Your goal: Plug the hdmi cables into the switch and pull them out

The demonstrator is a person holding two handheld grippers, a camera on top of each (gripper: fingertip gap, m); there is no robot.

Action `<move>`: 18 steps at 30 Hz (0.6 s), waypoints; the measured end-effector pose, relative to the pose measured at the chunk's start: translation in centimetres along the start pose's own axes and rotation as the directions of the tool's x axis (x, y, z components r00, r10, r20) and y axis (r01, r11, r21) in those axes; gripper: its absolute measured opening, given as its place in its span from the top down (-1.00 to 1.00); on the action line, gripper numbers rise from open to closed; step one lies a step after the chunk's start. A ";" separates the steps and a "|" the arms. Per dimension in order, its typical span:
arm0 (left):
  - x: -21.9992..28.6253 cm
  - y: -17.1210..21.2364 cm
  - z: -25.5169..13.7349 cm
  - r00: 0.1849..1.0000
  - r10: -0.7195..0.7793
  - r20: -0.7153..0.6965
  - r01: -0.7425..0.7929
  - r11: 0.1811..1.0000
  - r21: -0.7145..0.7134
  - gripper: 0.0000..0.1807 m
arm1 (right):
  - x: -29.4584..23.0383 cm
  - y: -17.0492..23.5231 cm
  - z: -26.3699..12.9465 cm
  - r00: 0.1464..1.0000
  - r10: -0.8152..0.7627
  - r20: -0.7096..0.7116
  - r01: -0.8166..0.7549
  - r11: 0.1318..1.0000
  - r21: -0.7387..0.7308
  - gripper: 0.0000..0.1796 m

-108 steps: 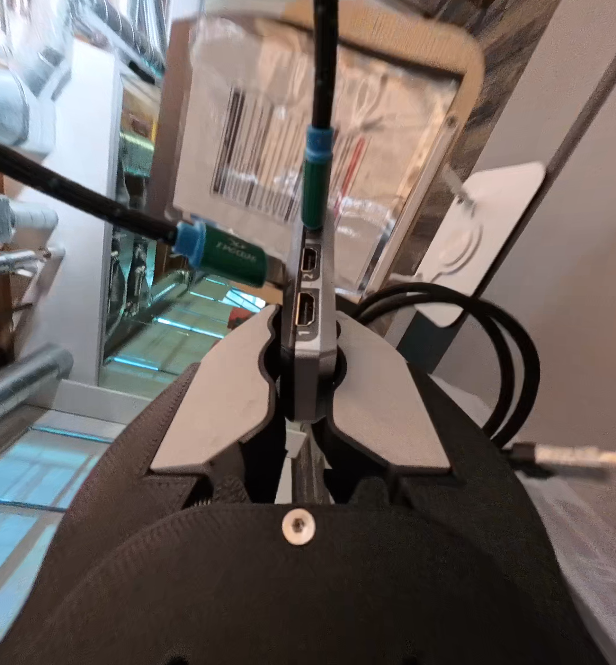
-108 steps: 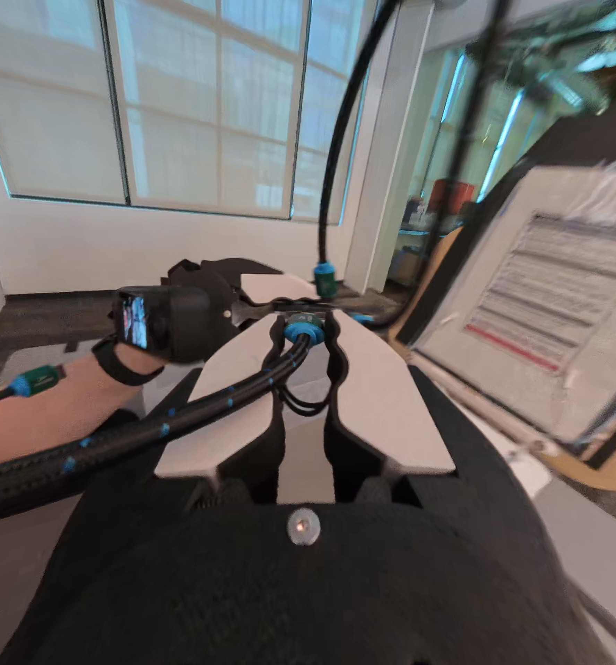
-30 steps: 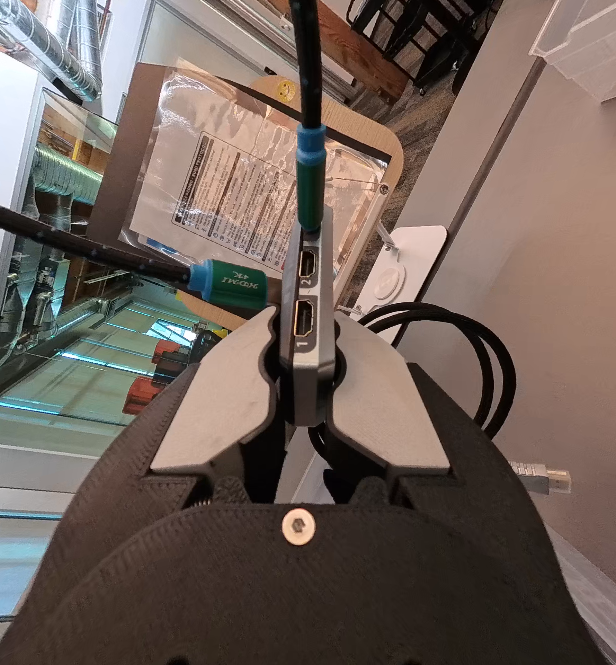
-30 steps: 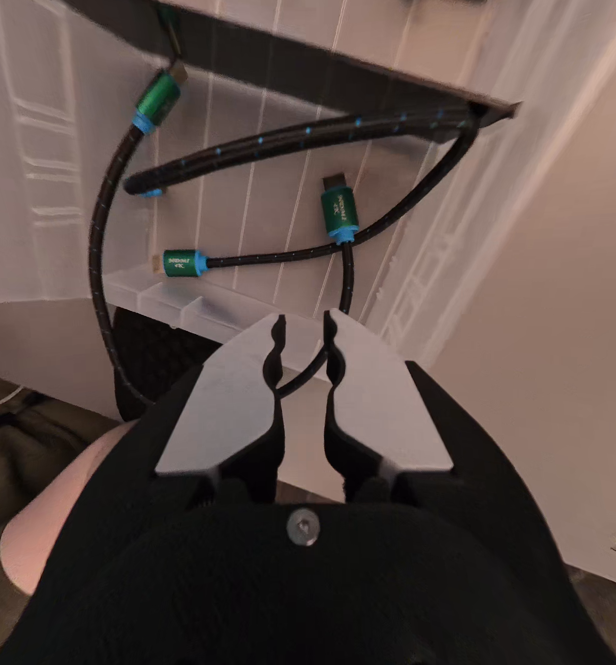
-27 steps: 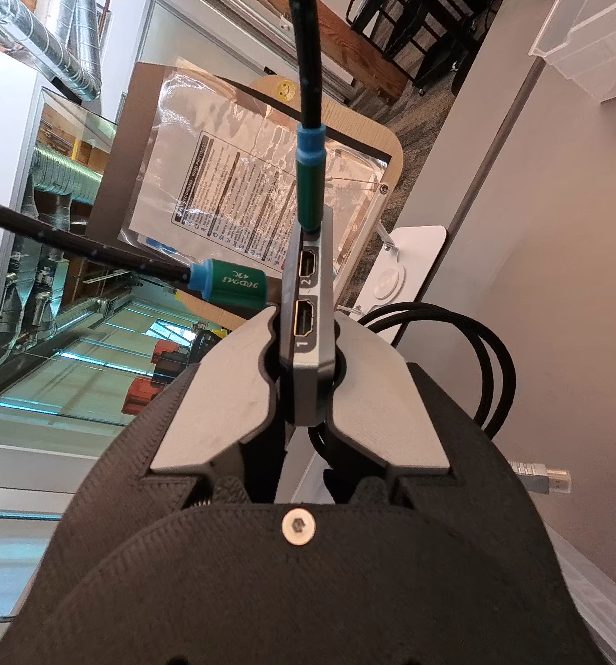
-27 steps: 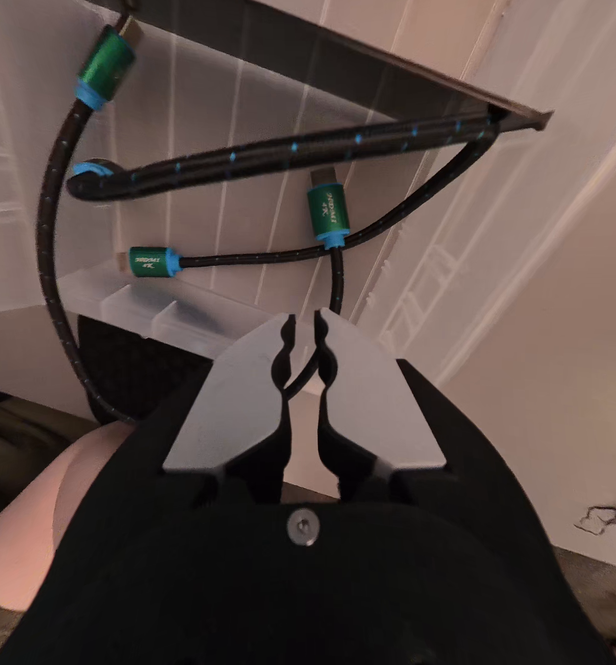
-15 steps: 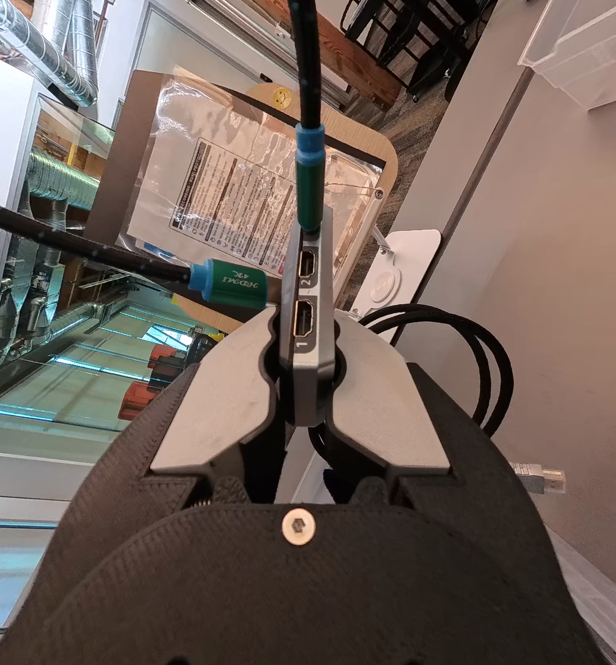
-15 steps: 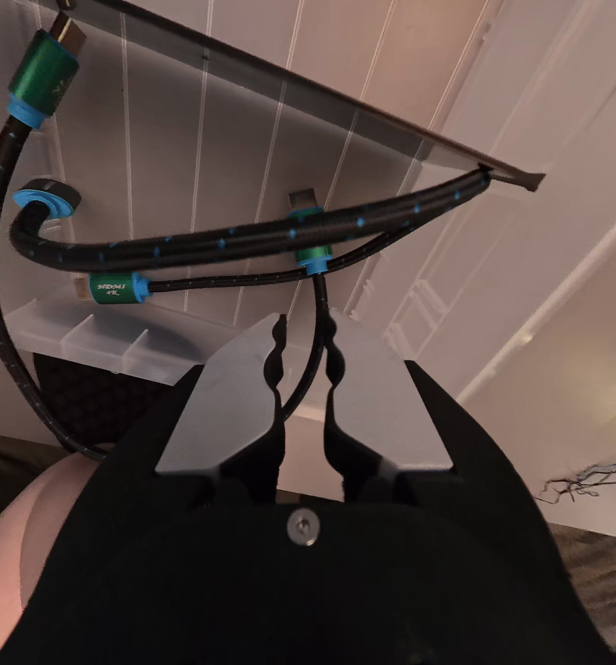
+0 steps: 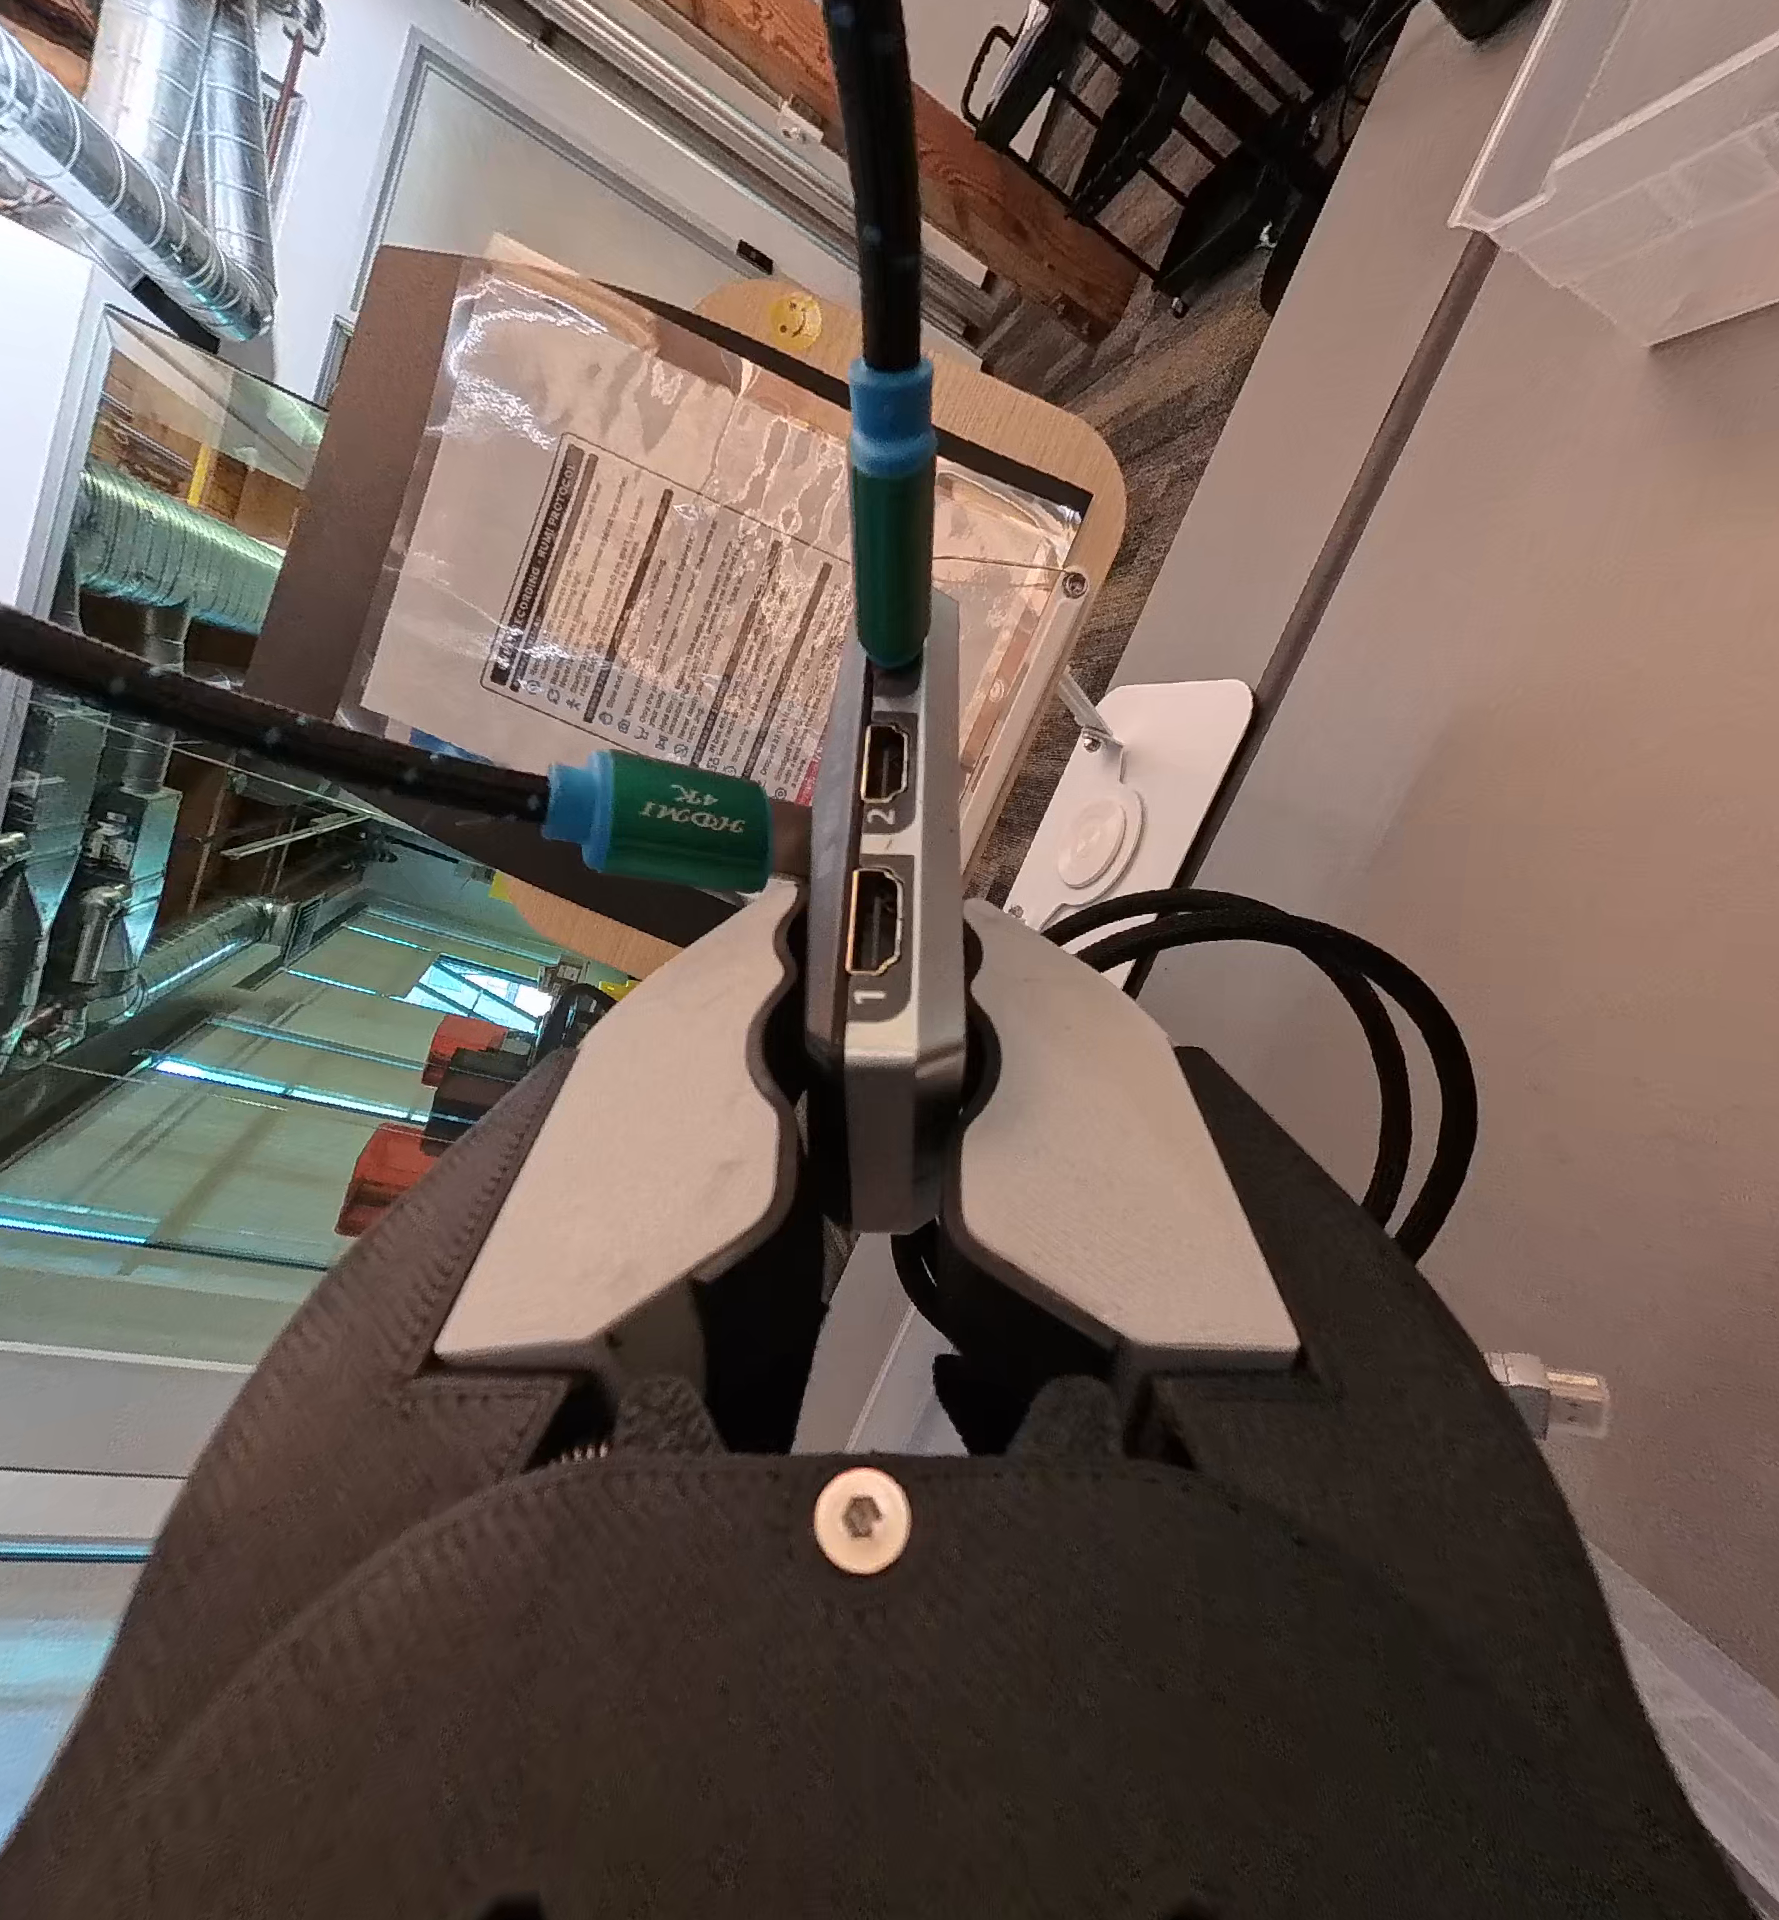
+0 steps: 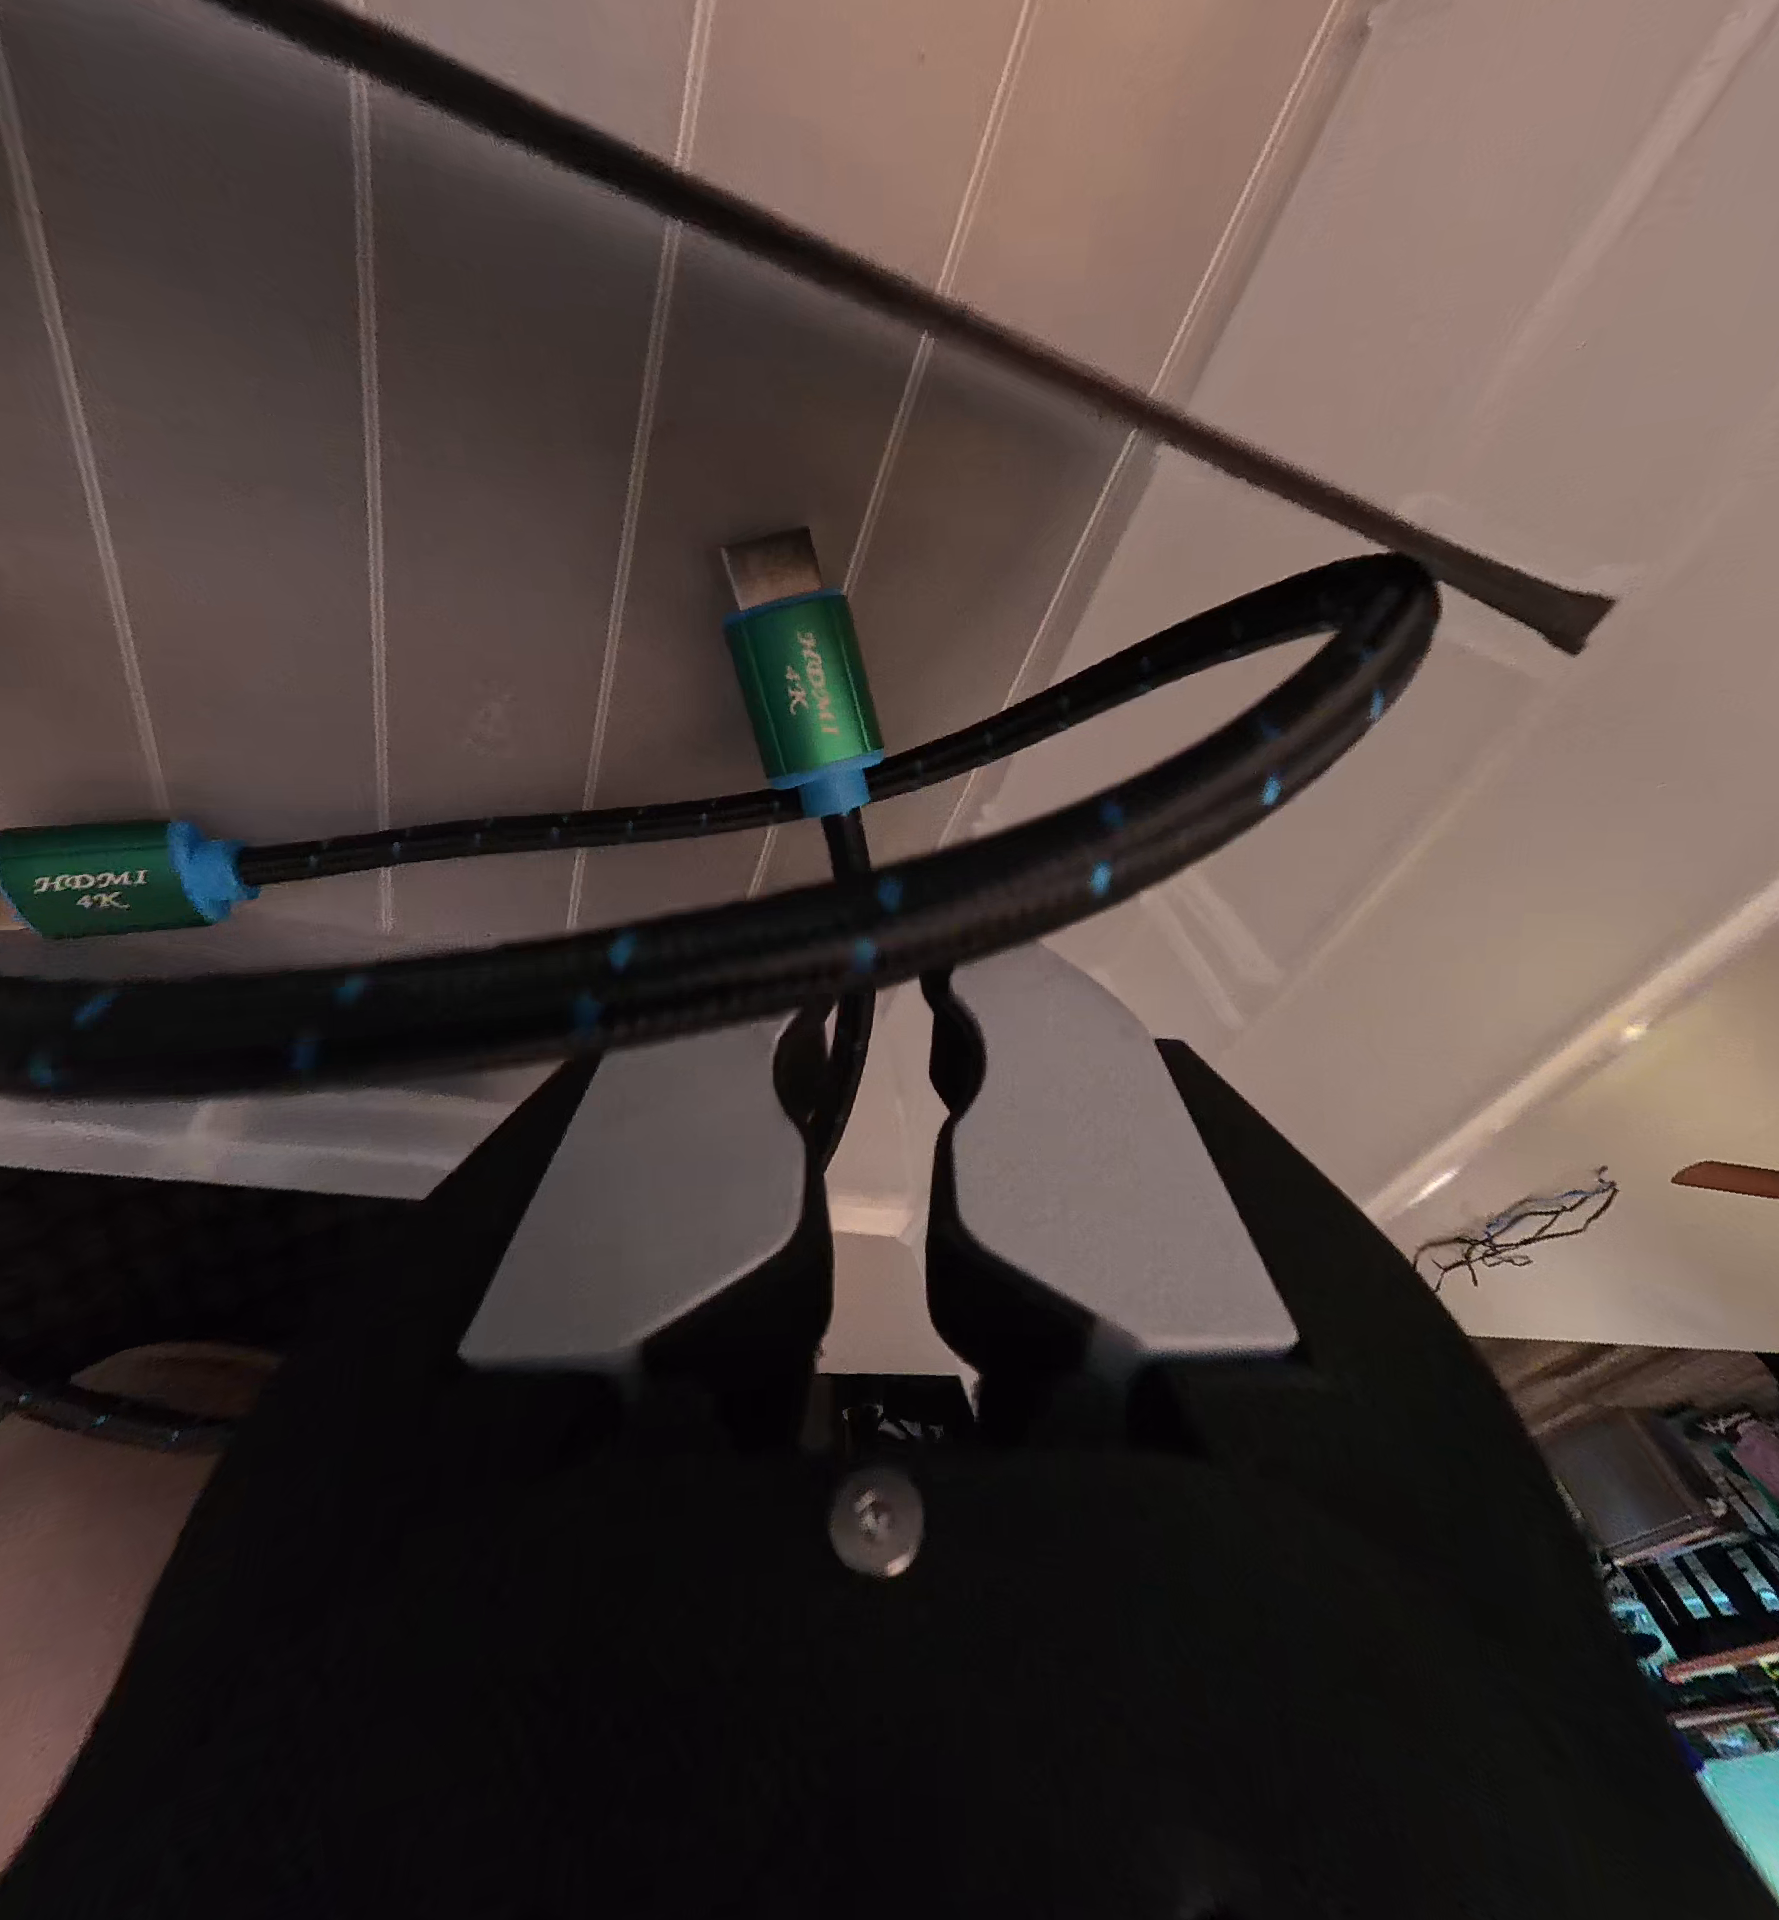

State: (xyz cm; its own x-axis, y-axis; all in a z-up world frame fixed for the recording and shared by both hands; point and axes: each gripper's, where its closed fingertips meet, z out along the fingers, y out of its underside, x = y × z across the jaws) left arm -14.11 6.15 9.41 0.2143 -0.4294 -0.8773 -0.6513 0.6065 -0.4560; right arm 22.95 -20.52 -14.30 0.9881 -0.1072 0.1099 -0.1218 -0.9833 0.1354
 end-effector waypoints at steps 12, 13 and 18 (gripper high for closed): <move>-0.1 0.0 0.0 1.000 -0.001 0.002 0.001 1.000 -0.002 0.75 | 0.0 -0.5 -1.3 0.999 -0.037 -0.019 0.038 0.998 0.055 0.91; -0.1 0.1 0.0 1.000 -0.001 0.003 0.001 1.000 -0.002 0.75 | -0.2 -1.1 -1.8 0.997 -0.071 -0.018 0.072 0.991 0.108 0.91; -0.1 0.0 0.0 1.000 -0.001 0.003 0.001 1.000 -0.001 0.75 | -0.5 -4.0 -3.6 0.956 -0.264 -0.127 0.290 0.912 0.291 0.92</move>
State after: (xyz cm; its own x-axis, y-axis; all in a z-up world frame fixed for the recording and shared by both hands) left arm -14.14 6.23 9.50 0.2173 -0.4282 -0.8772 -0.6518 0.6053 -0.4569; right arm 22.59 -16.03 -11.30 0.9652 0.1753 0.1943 0.2028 -0.9704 -0.1316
